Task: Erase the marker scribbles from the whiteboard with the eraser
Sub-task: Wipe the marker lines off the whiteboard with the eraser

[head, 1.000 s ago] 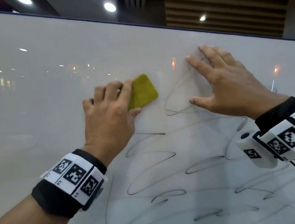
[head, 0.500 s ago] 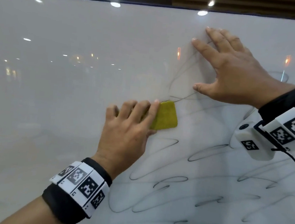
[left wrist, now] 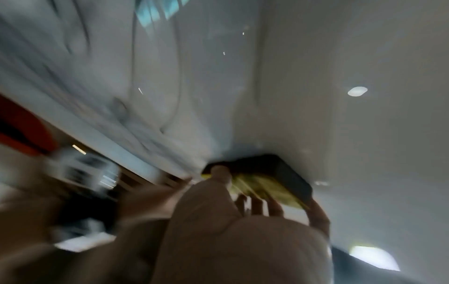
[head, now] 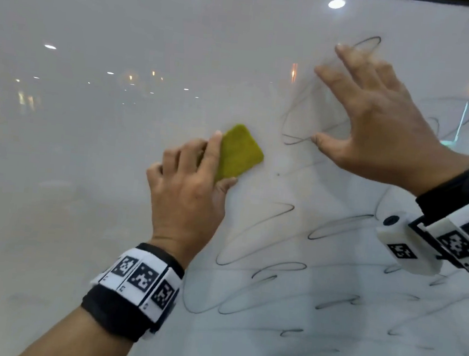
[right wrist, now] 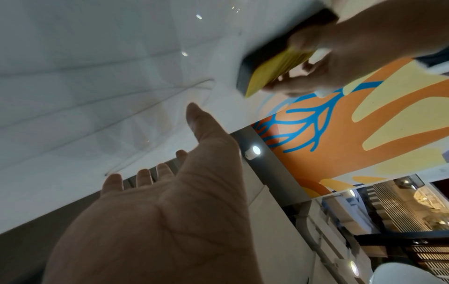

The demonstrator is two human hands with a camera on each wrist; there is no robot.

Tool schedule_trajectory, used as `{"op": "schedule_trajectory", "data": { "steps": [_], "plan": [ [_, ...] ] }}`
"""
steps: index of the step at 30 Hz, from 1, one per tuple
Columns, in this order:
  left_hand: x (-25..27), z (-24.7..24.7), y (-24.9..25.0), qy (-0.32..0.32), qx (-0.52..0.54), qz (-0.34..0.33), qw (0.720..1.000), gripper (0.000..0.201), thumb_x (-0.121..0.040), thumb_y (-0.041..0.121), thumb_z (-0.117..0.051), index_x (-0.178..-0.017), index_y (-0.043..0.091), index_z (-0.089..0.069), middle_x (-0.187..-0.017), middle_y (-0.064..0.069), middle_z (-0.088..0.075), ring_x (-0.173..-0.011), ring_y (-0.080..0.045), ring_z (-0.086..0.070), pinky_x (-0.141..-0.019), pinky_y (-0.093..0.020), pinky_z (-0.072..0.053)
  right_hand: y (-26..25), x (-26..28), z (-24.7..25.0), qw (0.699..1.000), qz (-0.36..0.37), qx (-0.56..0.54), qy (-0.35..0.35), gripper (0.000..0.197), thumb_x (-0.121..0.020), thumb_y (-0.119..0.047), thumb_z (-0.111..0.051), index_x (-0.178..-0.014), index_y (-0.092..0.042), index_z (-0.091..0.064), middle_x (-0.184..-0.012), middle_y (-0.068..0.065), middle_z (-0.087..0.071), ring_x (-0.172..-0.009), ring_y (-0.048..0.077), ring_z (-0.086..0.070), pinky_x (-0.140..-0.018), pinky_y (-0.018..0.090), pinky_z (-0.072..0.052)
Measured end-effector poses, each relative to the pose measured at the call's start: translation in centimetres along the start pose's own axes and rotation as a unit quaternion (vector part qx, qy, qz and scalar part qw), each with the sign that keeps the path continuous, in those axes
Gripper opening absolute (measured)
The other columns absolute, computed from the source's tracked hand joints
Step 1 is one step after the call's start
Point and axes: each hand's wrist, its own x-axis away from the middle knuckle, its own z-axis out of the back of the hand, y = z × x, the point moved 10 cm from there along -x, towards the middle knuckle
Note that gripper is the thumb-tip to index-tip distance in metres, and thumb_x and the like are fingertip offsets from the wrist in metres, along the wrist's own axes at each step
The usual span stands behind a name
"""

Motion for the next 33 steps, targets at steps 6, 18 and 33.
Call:
{"op": "schedule_trajectory", "data": {
  "steps": [6, 18, 33],
  "plan": [
    [2.3, -0.8, 4.3, -0.014, -0.065, -0.225, 0.972, 0.059, -0.088, 0.038, -0.064, -0.141, 0.016, -0.052, -0.126, -0.003, -0.058, -0.109, -0.027, -0.047, -0.085, -0.047, -0.040, -2.9, 2.8, -1.7, 0.998, 0.061, 0.012, 0.030, 0.068, -0.079, -0.033, -0.071, -0.139, -0.011, -0.049, -0.148, 0.014, -0.042, -0.131, 0.037, -0.038, -0.104, 0.050, -0.040],
    [2.0, -0.6, 2.8, -0.012, -0.054, -0.170, 0.984, 0.062, -0.084, 0.042, -0.065, -0.140, 0.017, -0.052, -0.125, -0.002, -0.054, -0.107, -0.027, -0.045, -0.083, -0.044, -0.038, -3.9, 6.2, -5.4, 0.996, 0.069, 0.056, -0.005, 0.069, -0.077, -0.025, -0.072, -0.140, -0.007, -0.050, -0.148, 0.017, -0.043, -0.129, 0.037, -0.043, -0.093, 0.048, -0.044],
    [5.3, -0.1, -1.3, 0.018, 0.006, 0.009, 1.000, 0.061, -0.088, 0.042, -0.064, -0.141, 0.015, -0.052, -0.124, -0.004, -0.048, -0.103, -0.028, -0.041, -0.083, -0.046, -0.038, -3.7, 6.8, -6.3, 0.999, 0.041, 0.026, -0.010, 0.073, -0.080, -0.026, -0.071, -0.146, -0.008, -0.044, -0.155, 0.015, -0.035, -0.138, 0.035, -0.034, -0.105, 0.052, -0.040]
  ]
}}
